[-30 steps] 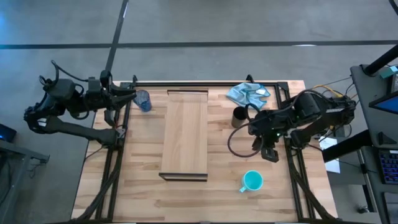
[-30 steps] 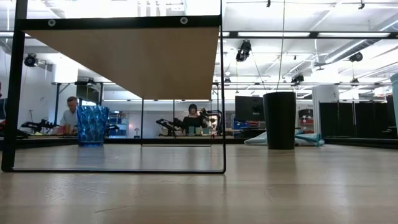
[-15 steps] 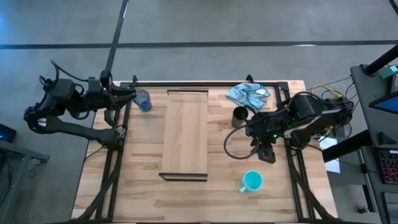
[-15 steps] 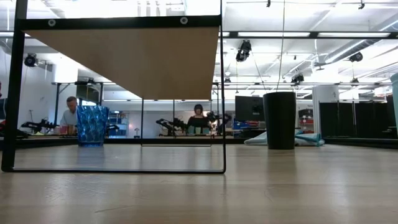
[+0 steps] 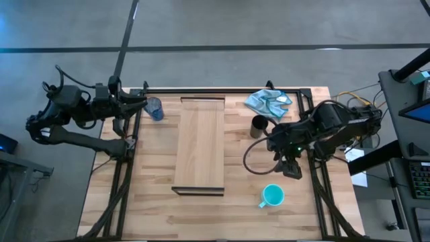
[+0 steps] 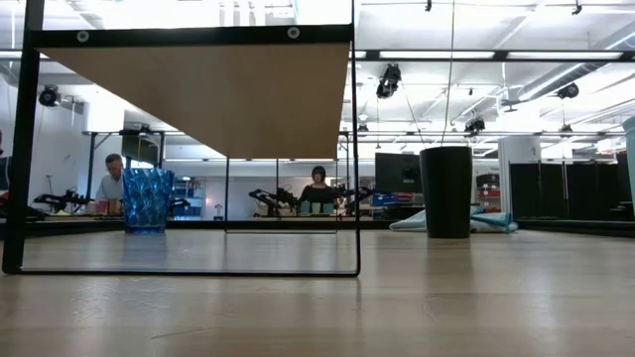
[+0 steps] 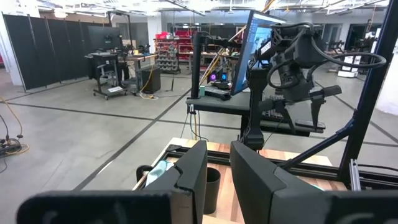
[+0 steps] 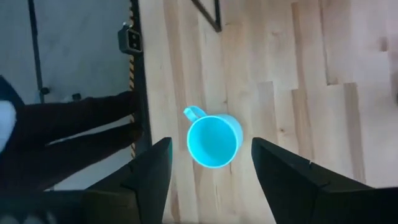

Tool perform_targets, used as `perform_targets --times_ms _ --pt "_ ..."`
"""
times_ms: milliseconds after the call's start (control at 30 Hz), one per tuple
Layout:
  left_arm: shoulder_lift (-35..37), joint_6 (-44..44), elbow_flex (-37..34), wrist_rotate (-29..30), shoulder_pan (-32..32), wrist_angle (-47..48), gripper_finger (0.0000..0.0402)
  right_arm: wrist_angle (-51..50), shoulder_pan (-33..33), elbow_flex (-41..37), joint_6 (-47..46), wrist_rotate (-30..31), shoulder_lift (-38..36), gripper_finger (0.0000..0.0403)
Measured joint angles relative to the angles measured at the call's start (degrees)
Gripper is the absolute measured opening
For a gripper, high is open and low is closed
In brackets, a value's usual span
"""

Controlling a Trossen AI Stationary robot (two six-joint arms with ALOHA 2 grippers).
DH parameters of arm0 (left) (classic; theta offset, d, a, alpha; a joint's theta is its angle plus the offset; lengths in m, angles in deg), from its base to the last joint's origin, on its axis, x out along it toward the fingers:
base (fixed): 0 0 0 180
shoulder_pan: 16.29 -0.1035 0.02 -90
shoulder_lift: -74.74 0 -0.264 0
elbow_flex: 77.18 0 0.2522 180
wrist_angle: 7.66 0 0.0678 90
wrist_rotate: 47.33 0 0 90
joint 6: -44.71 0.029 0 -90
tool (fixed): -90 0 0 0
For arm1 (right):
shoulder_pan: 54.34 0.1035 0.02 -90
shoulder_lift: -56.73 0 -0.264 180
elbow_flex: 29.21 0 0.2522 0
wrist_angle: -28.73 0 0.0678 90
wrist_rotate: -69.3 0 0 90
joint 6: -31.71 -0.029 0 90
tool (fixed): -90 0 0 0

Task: Stack small to large cups/mugs on shelf
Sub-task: Put the blue mug on the shelf

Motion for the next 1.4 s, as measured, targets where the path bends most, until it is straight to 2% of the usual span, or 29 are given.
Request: perform_targets --times_ms 267,500,967,1400 --pt "0.0 0.0 0.0 0.0 0.0 0.0 0.0059 -0.8 4.2 -1.4 -4.5 0.0 1.1 0.0215" --pt "0.0 0.0 0.0 0.0 0.0 0.0 0.0059 -1.0 8.4 -6.1 -4.4 6.2 4.0 0.0215" --pt "0.0 0.0 0.0 0.0 0.0 0.0 0.0059 0.8 8.7 -7.9 -4.0 6.1 9.7 0.0214" --pt "-0.6 0.0 -0.1 0.7 0.0 -2.5 0.0059 0.8 8.6 -7.8 -7.6 6.2 8.1 0.0214"
